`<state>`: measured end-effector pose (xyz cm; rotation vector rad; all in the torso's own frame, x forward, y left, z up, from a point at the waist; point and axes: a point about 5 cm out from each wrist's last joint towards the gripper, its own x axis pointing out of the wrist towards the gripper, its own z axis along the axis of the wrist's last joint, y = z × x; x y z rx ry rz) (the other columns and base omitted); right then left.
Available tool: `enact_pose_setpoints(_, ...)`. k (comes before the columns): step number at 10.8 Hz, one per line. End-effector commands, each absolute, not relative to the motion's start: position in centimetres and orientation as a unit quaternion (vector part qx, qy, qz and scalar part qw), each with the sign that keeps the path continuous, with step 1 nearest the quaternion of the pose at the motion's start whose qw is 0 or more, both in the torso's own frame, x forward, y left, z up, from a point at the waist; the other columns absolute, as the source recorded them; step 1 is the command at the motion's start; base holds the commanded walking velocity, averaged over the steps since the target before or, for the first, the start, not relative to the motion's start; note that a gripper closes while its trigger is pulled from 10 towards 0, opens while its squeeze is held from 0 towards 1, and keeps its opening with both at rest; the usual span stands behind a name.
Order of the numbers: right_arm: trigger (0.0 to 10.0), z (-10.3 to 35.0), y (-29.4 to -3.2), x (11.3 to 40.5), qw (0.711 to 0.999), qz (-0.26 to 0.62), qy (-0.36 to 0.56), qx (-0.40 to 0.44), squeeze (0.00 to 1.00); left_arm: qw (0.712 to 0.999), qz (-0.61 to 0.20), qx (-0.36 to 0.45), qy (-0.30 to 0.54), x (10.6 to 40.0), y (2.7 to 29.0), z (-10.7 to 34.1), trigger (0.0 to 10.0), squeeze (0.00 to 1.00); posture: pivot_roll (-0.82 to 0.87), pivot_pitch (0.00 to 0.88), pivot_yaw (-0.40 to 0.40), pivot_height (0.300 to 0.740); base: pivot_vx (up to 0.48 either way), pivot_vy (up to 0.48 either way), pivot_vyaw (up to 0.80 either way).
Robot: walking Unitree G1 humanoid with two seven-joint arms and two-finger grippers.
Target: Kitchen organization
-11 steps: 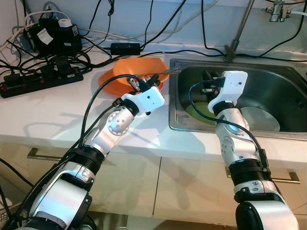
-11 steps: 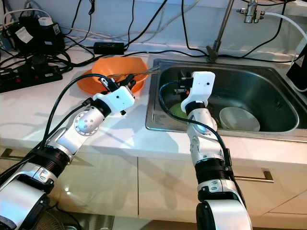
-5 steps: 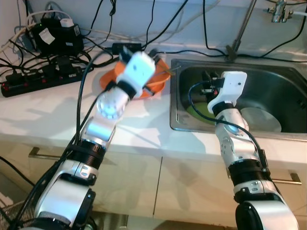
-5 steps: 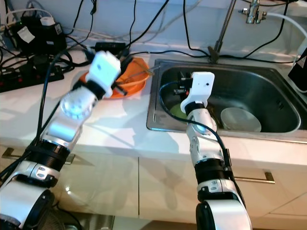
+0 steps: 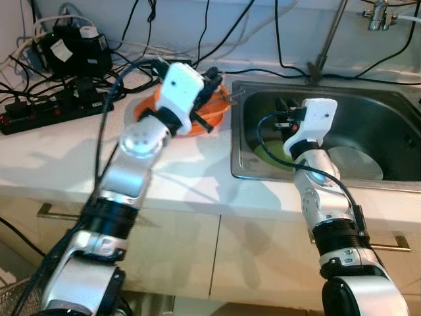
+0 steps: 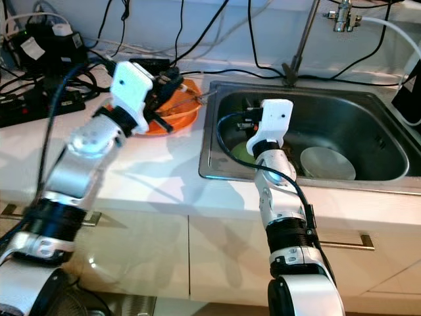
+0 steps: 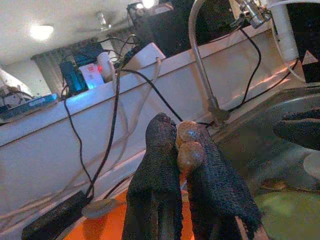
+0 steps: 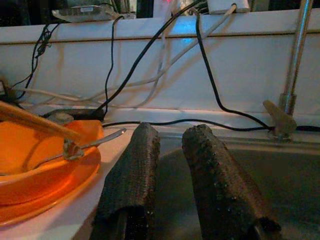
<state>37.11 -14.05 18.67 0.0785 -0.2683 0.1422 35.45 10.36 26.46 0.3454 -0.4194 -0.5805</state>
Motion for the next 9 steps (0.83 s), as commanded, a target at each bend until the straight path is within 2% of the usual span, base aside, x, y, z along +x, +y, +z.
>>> enact_pose_setpoints(1, 10.0, 19.3, -13.8, 37.3, 0.986, 0.077, -0.140, 0.044, 0.00, 0.921, -0.283, 0.162, -0.214, 35.1, 10.7, 27.5, 10.0, 0.00, 0.21, 0.000, -0.018, 0.740, 0.000, 0.000, 0.00)
enact_pose_setpoints(2, 10.0, 19.3, -13.7, 37.3, 0.986, 0.077, -0.141, 0.044, 0.00, 0.923, -0.271, 0.144, -0.233, 35.0, 11.1, 28.8, 10.0, 0.00, 0.21, 0.000, -0.017, 0.740, 0.000, 0.000, 0.00)
enact_pose_setpoints(3, 10.0, 19.3, -13.8, 37.3, 0.986, 0.078, -0.140, 0.045, 0.00, 0.927, -0.243, 0.066, -0.279, 34.6, 12.4, 31.9, 10.0, 0.00, 0.21, 0.000, -0.018, 0.740, 0.000, 0.000, 0.00)
enact_pose_setpoints(4, 10.0, 19.3, -13.8, 37.3, 0.986, 0.079, -0.140, 0.045, 0.00, 0.925, -0.240, 0.046, -0.291, 34.4, 12.8, 32.7, 10.0, 0.00, 0.21, 0.000, -0.018, 0.740, 0.000, 0.000, 0.00)
enact_pose_setpoints(5, 10.0, 19.2, -13.8, 37.3, 0.986, 0.079, -0.140, 0.045, 0.00, 0.924, -0.246, 0.021, -0.293, 34.0, 13.2, 33.2, 10.0, 0.00, 0.22, 0.000, -0.018, 0.740, 0.000, 0.000, 0.00)
enact_pose_setpoints(7, 10.0, 19.2, -13.5, 37.3, 0.986, 0.082, -0.140, 0.047, 0.00, 0.911, -0.272, -0.100, -0.294, 33.7, 13.6, 33.3, 10.0, 0.00, 0.22, 0.000, -0.016, 0.740, 0.000, 0.000, 0.00)
enact_pose_setpoints(9, 10.0, 19.4, -13.5, 37.3, 0.985, 0.084, -0.147, 0.029, 0.00, 0.893, -0.311, -0.188, -0.264, 34.0, 12.4, 32.1, 10.0, 0.00, 0.21, 0.000, -0.013, 0.740, 0.000, 0.000, 0.00)
